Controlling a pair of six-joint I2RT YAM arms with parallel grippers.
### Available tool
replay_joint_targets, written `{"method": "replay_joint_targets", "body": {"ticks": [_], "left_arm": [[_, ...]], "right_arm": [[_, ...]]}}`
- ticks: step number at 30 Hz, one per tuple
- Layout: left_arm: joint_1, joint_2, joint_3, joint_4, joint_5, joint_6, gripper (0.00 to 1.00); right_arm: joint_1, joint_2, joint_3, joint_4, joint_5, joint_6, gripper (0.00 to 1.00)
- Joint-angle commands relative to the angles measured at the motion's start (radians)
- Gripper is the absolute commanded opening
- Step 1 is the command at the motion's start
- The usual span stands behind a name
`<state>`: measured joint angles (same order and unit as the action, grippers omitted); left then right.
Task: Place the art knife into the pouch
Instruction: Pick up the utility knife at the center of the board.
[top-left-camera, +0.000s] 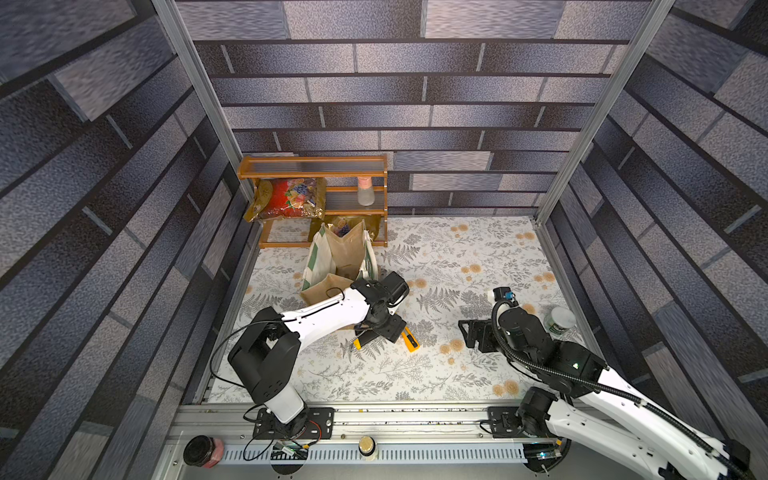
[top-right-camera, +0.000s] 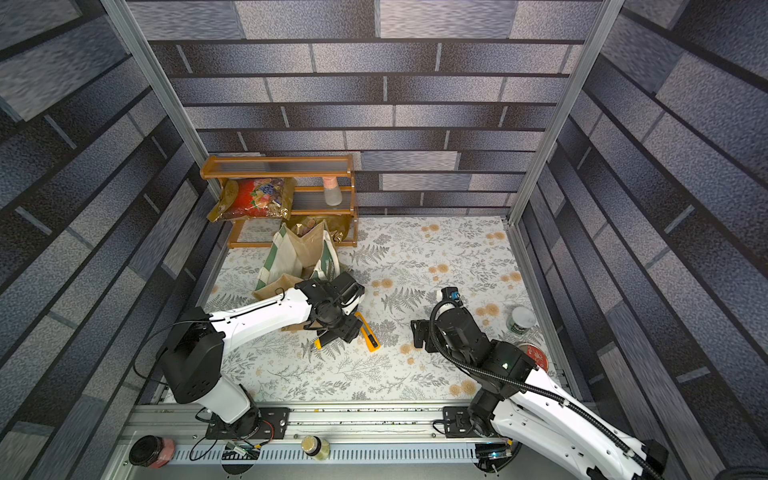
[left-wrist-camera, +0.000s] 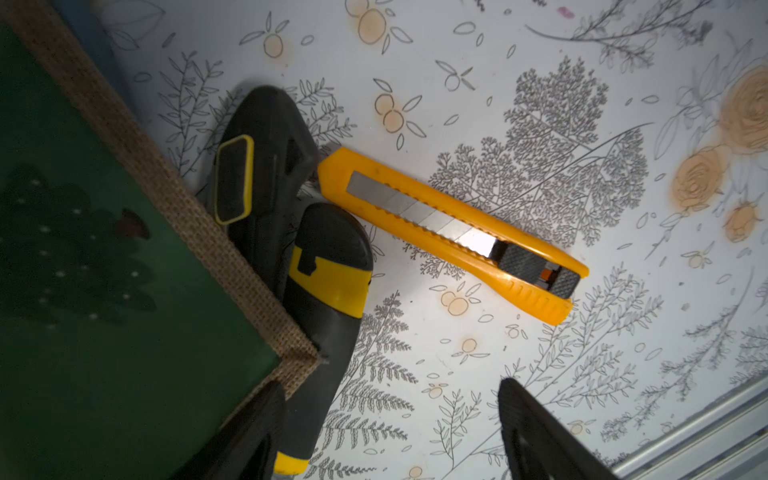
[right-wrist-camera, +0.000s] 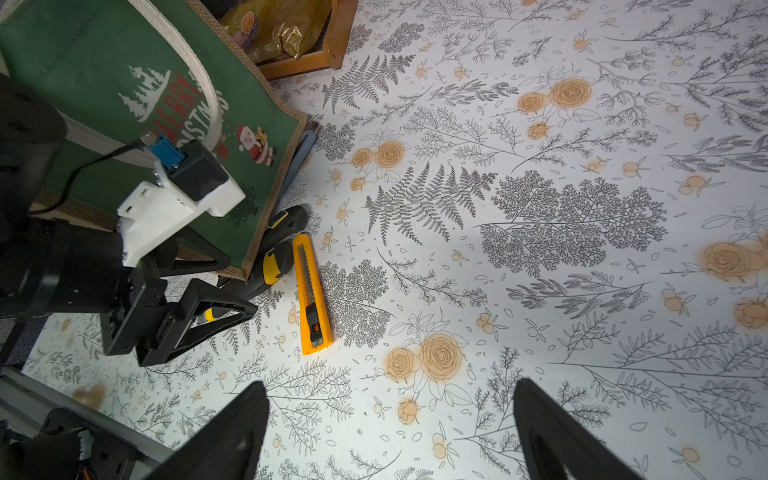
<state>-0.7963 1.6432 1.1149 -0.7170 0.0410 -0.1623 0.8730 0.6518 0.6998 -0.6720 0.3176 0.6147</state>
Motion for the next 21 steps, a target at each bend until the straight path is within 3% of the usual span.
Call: {"method": "replay_joint_targets", "body": {"ticks": [1,21], "left_arm": [[-0.020,0.029,-0.008,-0.001,-0.071,0.026,0.82],[-0.035,0.164,0.032,0.056,-0.169,0.005,0.83]], "right_arm": [[0.004,-0.007,-0.014,-0.022,0.023,0.017,0.94],[0.004,-0.021,-0.033,-0.029,0.020,0.019,0.95]]}}
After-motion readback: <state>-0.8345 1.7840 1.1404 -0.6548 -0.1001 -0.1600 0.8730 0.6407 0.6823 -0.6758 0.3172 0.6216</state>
